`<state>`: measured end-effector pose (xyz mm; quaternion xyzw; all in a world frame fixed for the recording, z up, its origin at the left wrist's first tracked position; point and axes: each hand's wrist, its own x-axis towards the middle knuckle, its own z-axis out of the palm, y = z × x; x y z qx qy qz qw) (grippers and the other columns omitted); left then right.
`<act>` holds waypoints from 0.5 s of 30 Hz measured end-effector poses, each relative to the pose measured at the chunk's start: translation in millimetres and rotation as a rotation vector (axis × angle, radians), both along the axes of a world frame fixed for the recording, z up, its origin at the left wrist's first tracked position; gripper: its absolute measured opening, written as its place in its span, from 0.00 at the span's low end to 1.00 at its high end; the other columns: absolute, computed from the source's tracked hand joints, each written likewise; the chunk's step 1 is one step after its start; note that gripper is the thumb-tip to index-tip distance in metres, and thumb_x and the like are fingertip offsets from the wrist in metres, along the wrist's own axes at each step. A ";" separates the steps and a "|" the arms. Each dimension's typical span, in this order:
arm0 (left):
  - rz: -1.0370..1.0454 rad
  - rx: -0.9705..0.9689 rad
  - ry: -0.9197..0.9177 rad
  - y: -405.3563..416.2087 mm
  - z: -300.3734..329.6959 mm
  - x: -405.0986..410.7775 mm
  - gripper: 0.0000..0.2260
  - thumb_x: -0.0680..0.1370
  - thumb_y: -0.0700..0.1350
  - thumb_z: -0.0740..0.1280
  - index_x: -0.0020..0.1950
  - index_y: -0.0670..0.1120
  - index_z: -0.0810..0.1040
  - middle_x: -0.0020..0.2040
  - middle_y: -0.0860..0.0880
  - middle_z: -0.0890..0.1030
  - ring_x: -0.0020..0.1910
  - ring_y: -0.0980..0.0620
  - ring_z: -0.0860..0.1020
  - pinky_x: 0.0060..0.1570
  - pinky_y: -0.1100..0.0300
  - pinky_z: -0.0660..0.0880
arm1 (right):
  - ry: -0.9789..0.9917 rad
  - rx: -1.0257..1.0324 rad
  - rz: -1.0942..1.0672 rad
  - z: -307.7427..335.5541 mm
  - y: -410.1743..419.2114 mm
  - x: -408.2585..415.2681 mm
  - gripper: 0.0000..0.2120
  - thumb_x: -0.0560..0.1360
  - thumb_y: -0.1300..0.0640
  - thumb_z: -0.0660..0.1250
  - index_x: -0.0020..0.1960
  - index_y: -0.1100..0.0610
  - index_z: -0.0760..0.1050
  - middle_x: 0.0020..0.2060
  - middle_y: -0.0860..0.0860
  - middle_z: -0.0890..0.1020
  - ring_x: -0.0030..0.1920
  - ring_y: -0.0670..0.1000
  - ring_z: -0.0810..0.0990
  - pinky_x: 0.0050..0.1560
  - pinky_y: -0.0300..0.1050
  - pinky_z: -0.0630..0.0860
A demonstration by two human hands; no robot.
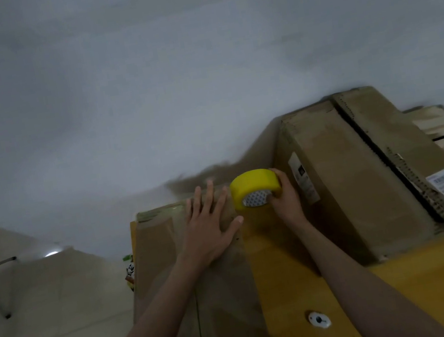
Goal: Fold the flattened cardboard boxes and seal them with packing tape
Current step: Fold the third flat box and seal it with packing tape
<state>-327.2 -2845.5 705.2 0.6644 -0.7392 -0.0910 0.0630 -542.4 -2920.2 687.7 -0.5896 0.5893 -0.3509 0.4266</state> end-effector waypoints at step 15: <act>0.034 0.031 -0.051 -6.1 -10.3 -2.8 0.36 0.77 0.72 0.46 0.82 0.56 0.51 0.82 0.49 0.43 0.81 0.43 0.43 0.78 0.44 0.44 | 0.276 0.585 0.072 -56.1 110.3 -59.2 0.18 0.80 0.65 0.62 0.70 0.61 0.72 0.59 0.62 0.79 0.53 0.62 0.82 0.54 0.54 0.80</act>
